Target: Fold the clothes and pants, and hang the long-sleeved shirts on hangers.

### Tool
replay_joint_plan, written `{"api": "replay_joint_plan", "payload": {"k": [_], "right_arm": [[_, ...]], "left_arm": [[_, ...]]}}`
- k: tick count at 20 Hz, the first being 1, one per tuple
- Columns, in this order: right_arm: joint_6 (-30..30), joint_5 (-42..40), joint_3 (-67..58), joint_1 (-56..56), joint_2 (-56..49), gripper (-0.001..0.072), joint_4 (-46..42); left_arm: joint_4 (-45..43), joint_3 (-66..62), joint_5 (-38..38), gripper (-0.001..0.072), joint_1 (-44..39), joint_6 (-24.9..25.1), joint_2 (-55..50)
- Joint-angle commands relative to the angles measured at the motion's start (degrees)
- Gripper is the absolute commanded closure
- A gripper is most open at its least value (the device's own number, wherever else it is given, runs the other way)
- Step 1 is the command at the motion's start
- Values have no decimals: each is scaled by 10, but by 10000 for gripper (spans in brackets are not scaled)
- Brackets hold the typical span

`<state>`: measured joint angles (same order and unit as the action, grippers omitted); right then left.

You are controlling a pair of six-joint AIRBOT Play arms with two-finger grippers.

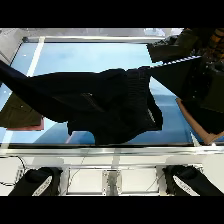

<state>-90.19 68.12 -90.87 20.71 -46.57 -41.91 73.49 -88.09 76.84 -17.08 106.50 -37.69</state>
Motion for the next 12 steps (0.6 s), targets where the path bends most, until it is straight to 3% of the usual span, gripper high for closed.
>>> {"api": "replay_joint_plan", "payload": {"k": [1, 6, 10, 12], "right_arm": [[-19, 16, 2, 1, -7, 709, 16], [-7, 2, 50, 38, -49, 709, 11], [43, -47, 52, 75, -113, 709, 10], [43, -42, 52, 69, -135, 709, -33]], "left_arm": [[-3, -9, 79, 702, 0, 5, -7], [-4, -9, 91, 702, 0, 7, -63], [-5, -9, 19, 701, 0, 6, -114], [7, -9, -7, 701, -1, 6, -149]]}}
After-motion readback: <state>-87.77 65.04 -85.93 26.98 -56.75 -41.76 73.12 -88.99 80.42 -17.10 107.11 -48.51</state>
